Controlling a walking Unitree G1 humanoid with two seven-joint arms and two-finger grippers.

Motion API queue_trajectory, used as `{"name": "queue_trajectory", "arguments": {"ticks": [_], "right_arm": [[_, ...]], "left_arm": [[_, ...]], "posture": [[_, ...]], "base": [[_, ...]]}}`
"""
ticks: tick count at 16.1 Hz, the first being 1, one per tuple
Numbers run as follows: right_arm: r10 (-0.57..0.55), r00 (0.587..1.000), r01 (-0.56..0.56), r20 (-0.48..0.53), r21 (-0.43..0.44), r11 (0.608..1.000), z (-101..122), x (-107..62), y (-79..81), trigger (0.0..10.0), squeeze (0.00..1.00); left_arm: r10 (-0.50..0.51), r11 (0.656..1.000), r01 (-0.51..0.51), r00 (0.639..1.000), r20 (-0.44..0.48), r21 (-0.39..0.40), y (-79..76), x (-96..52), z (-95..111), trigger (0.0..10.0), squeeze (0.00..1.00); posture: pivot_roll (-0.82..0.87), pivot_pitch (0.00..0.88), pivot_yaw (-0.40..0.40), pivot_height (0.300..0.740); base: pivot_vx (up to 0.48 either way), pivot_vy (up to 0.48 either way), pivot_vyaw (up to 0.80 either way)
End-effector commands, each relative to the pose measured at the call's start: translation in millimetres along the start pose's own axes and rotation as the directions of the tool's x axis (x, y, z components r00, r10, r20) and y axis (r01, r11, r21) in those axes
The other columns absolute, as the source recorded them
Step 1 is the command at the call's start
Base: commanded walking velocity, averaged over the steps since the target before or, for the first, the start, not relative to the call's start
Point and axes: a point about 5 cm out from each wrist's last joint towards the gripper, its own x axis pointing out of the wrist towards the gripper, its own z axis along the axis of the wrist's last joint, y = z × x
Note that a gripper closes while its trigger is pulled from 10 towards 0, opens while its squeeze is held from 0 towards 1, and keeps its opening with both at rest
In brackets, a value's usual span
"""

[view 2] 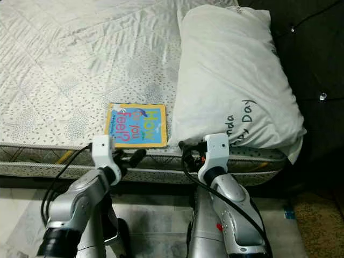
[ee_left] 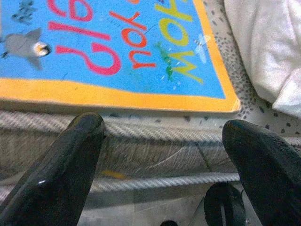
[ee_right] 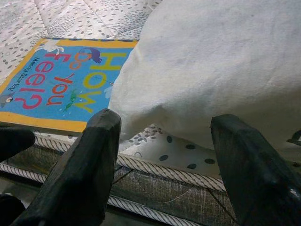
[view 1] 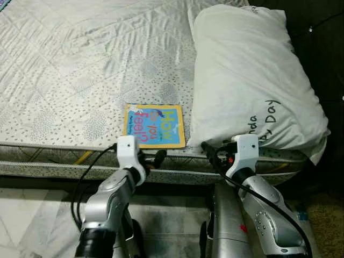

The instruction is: Clean up the room

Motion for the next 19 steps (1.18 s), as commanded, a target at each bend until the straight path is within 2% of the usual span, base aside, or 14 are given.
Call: {"name": "queue_trajectory", "arguments": {"ticks": [1, 8, 13, 19], "right_arm": [[-0.007, 1.0, 0.007, -0.002, 0.008, 1.0, -1, -0.6, -3.0, 10.0, 0.0], [-0.012, 1.0, 0.012, 0.002, 0.01, 1.0, -1, -0.4, -3.1, 10.0, 0.0], [-0.016, 1.0, 0.016, 0.003, 0.012, 1.0, 0, -0.9, -3.7, 10.0, 0.0], [-0.018, 1.0, 0.018, 0.003, 0.01, 1.0, 0, -0.9, -4.3, 10.0, 0.0]], "left_arm": [[-0.004, 1.0, 0.004, 1.0, -0.014, 0.014, -1.0, 1.5, -4, 10.0, 0.0], [0.014, 1.0, -0.013, 1.0, -0.013, 0.016, 7.4, 3.9, -5, 10.0, 0.0], [0.053, 0.998, -0.054, 0.999, 0.01, 0.024, 23.8, 3.5, 2, 10.0, 0.0], [0.081, 0.996, -0.082, 0.996, 0.021, 0.034, 36.1, 6.3, 8, 10.0, 0.0]], "posture": [[-0.18, 0.198, -0.021, 0.527], [-0.18, 0.202, -0.019, 0.527], [-0.19, 0.207, -0.02, 0.527], [-0.19, 0.209, -0.019, 0.527]], "base": [[0.0, 0.0, 0.0], [0.0, 0.0, 0.0], [0.0, 0.0, 0.0], [0.0, 0.0, 0.0]]}}
